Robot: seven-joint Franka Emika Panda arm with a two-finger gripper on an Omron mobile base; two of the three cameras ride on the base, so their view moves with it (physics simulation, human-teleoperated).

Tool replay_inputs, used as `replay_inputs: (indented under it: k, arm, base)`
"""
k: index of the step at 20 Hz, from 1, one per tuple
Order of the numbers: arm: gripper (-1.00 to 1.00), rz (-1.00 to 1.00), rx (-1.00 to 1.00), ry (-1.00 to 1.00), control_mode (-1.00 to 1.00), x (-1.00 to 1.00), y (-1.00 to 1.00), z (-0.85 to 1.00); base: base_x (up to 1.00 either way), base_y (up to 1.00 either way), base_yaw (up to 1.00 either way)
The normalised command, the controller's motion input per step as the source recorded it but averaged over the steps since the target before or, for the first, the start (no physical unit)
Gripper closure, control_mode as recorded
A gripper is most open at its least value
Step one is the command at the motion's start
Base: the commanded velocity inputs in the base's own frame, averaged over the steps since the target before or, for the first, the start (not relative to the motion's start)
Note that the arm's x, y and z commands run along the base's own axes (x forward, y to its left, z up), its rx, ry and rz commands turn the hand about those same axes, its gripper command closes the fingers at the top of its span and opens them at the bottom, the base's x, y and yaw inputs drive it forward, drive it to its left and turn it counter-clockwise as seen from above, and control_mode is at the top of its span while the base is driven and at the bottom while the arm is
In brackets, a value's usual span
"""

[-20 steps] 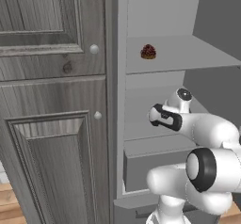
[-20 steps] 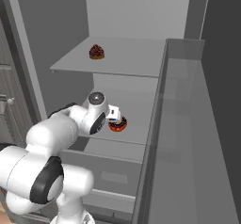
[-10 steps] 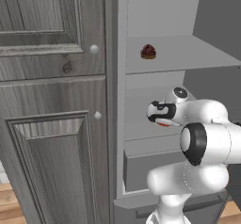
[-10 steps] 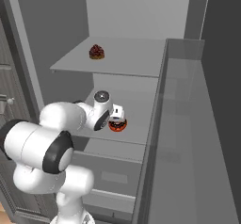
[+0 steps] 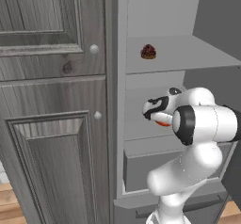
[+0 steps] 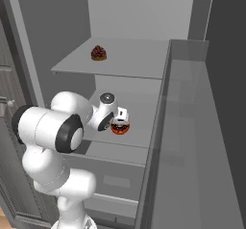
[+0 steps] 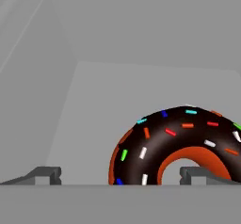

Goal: Take the cake and donut from the fridge and place them on the empty tray on the dining counter.

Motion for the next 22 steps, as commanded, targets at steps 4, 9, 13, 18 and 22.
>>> replay_inputs:
  k: [4, 9, 13, 18, 22]
  arm:
    - [-1.00, 0.00, 0.00, 0.00, -1.00, 0.22, -0.01, -0.35]
    - [-1.00, 0.01, 0.00, 0.00, -1.00, 0.20, -0.09, -0.31]
    - [-1.00, 0.00, 0.00, 0.02, -1.00, 0.04, -0.06, -0.48]
    - [1.00, 0.00, 0.00, 0.03, -1.00, -0.08, 0.00, -0.65]
    - [1.00, 0.00, 0.00, -0.01, -1.00, -0.11, 0.00, -0.55]
  base:
    - [0.00, 0.00, 0.00]
    - [0.00, 0.00, 0.00]
    - [0.00, 0.00, 0.00]
    - [0.00, 0.00, 0.00]
    - [0.00, 0.00, 0.00]
